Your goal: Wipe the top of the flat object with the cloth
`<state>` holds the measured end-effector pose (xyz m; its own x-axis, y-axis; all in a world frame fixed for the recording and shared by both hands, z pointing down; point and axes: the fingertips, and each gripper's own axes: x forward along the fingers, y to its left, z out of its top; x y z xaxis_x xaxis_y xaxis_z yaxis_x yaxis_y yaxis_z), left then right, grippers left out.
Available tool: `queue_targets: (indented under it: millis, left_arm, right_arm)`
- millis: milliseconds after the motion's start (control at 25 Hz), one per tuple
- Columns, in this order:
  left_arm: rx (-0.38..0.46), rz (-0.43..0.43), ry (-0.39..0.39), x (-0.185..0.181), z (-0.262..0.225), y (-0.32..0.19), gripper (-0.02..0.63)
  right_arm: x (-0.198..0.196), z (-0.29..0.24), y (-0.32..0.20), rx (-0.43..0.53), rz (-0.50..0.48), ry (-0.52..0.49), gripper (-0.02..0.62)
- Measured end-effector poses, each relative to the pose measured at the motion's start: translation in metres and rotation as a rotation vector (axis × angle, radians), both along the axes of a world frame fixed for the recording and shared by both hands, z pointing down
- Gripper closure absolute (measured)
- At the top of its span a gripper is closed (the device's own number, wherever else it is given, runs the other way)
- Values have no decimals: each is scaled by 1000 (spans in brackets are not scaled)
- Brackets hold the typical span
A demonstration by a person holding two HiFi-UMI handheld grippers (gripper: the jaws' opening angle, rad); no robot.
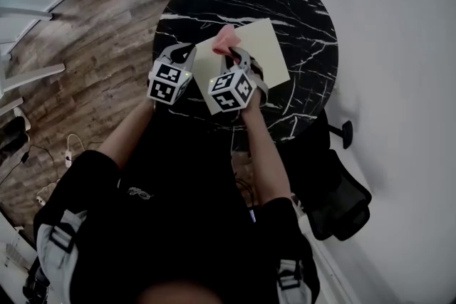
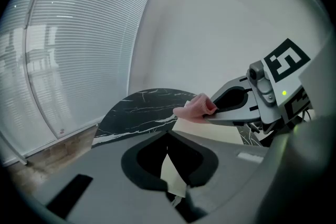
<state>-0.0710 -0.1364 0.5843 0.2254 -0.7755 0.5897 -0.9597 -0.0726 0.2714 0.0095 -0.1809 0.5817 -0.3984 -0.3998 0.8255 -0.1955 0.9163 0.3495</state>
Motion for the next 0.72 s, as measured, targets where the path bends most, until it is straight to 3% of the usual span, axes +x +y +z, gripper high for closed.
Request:
queue_targets:
  millis: [200,720]
  left_arm:
    - [-4,42,22,-7,5,-12,607]
    - [-29,108,33,-17,21,-25,607]
  right_arm:
    - [-7,18,-4,-1,5,79,571]
    - [-14,60,11,-94,34,159,569]
